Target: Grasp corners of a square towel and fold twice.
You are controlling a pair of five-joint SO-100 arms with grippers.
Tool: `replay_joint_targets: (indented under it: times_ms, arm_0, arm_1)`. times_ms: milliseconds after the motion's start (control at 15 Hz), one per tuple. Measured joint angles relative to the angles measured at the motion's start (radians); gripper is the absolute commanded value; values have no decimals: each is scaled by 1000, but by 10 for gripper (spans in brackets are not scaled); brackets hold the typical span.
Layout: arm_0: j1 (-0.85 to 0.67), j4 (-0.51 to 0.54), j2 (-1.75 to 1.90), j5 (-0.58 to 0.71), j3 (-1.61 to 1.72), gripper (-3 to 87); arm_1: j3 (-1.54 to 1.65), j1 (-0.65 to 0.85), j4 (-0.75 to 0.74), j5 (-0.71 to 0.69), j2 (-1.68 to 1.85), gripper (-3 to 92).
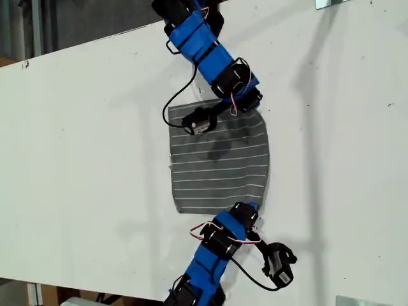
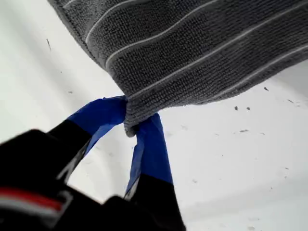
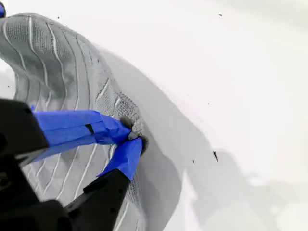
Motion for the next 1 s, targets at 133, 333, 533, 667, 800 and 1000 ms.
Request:
replay_joint_targets:
  times_ms: [133, 333, 533, 667, 800, 1000]
  arm_0:
    - [-43, 60, 97, 46, 26, -1]
    - [-179, 58, 399, 127, 272, -1]
    - [-373, 6, 637, 219, 538, -1]
    - [-505, -9, 672, 291, 621, -1]
    - [-650, -49, 670, 367, 667, -1]
    - [-784, -63, 607, 460, 663, -1]
  arm_1:
    - [2, 63, 20, -44, 75, -1]
    - [52, 199, 12, -164, 249, -1]
    - [107, 365, 15, -282, 382, -1]
    - [170, 500, 17, -348, 468, -1]
    - [250, 626, -2, -383, 540, -1]
    - [382, 795, -69, -436, 592, -1]
